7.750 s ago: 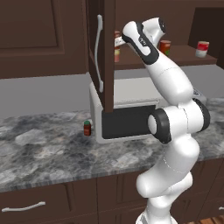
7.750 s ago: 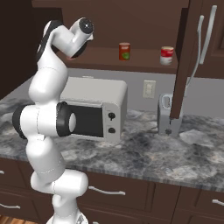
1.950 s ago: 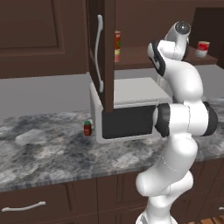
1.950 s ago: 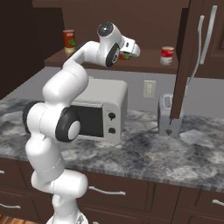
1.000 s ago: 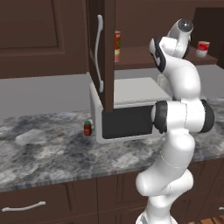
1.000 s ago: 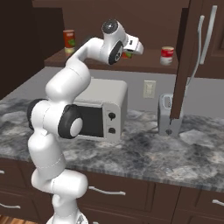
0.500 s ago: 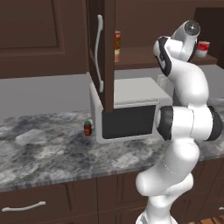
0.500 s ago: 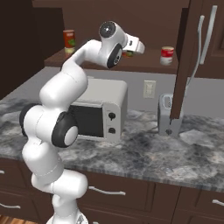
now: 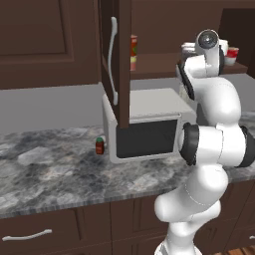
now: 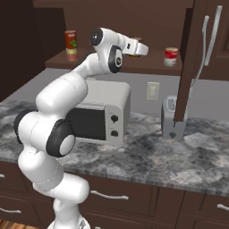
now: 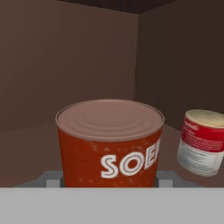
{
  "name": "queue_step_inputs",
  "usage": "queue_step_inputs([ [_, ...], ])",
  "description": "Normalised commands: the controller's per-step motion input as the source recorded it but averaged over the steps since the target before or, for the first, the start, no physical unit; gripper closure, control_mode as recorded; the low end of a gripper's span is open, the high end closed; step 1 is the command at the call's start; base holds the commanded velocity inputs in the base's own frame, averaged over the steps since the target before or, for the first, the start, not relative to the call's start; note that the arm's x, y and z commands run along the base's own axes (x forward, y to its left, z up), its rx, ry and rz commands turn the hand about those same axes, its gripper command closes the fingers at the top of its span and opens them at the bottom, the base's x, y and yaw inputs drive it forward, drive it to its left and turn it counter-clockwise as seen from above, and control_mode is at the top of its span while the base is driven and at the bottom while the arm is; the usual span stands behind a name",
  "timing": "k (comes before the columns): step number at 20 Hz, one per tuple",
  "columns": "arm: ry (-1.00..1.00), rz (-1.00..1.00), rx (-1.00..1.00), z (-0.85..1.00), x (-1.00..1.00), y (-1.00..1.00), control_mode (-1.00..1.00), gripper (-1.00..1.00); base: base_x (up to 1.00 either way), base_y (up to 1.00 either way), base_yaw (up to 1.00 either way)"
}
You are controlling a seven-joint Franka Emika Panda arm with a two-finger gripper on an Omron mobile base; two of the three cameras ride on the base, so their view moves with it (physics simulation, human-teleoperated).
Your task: Stack two cans on top of the other two cans in the cabinet.
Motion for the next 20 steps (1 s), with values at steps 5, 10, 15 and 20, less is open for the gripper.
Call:
queue_step_inputs([
  [5,-0.09,-0.24,-0.03,0.22,-0.24,0.0,-1.0,1.0,0.0,0.0,0.0],
  [10,-0.05,-0.2,0.0,0.27,-0.27,0.0,-1.0,1.0,0.0,0.0,0.0],
  [15,-0.07,-0.12,0.0,0.1,-0.31,0.0,-1.0,1.0,0.0,0.0,0.0],
  [20,-0.05,-0.09,-0.03,0.17,-0.14,-0.09,-1.0,1.0,0.0,0.0,0.0],
])
